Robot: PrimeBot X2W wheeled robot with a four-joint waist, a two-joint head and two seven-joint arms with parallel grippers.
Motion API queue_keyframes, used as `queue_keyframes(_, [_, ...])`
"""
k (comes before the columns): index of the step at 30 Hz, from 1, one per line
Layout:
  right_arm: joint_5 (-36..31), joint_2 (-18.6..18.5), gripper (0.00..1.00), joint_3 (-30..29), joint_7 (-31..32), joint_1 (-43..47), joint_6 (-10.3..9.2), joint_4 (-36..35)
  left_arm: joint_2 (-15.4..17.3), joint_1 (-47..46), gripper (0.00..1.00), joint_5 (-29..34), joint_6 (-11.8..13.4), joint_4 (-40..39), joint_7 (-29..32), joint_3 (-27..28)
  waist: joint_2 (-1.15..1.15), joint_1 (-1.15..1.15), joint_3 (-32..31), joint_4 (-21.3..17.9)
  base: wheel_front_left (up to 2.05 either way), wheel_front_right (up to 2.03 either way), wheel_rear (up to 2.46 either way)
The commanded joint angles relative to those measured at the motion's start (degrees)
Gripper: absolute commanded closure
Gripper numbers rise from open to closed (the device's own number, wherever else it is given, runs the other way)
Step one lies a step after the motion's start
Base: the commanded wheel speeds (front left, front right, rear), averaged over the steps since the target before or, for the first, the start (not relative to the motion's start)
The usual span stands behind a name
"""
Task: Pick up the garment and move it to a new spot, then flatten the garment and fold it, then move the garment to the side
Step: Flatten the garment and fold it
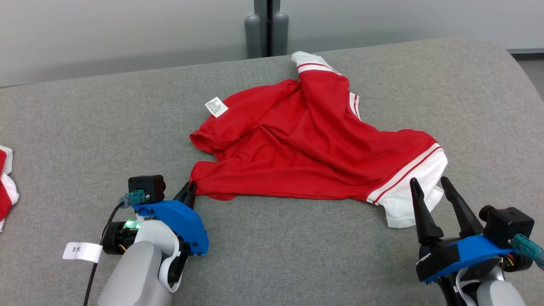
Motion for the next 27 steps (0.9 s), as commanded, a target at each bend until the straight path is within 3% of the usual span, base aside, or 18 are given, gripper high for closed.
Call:
queue_keyframes(1, [0.38, -0.02, 0.0, 0.0, -0.24, -1.05, 0.03, 0.12, -0.14, -0.16, 1.0, -0.59, -0.24, -0.1, -0.79, 0.04, 0.0, 0.0, 0.03, 0.69, 0.0, 0.0, 0.0])
queue_keyframes(6, [0.35, -0.02, 0.0, -0.62, 0.11, -0.68, 0.03, -0.07, -0.12, 4.39, 1.0, -2.05, -0.17, -2.68, -3.35, 0.53, 0.0, 0.0, -0.84, 3.25, 0.0, 0.0, 0.0])
queue_keyframes(15, [-0.27, -0.02, 0.0, -2.92, 0.96, 0.65, 0.03, -1.19, 1.15, 15.76, 1.0, -3.89, 1.98, -14.11, -1.99, 1.25, 0.0, 0.0, -1.98, 6.23, 0.0, 0.0, 0.0])
queue_keyframes(17, [-0.26, -0.02, 0.0, -3.33, 1.31, 0.98, 0.03, -1.3, 1.45, 17.54, 0.0, -3.72, 2.53, -17.26, -2.84, 1.51, 0.0, 0.0, -2.24, 6.58, 0.0, 0.0, 0.0])
queue_keyframes(27, [-0.55, -0.03, 0.0, -5.54, 2.69, 2.05, 0.03, -2.25, 2.34, 21.4, 0.0, -3.75, 0.87, -23.95, -13.98, 2.64, 0.0, 0.0, -4.64, 6.8, 0.0, 0.0, 0.0])
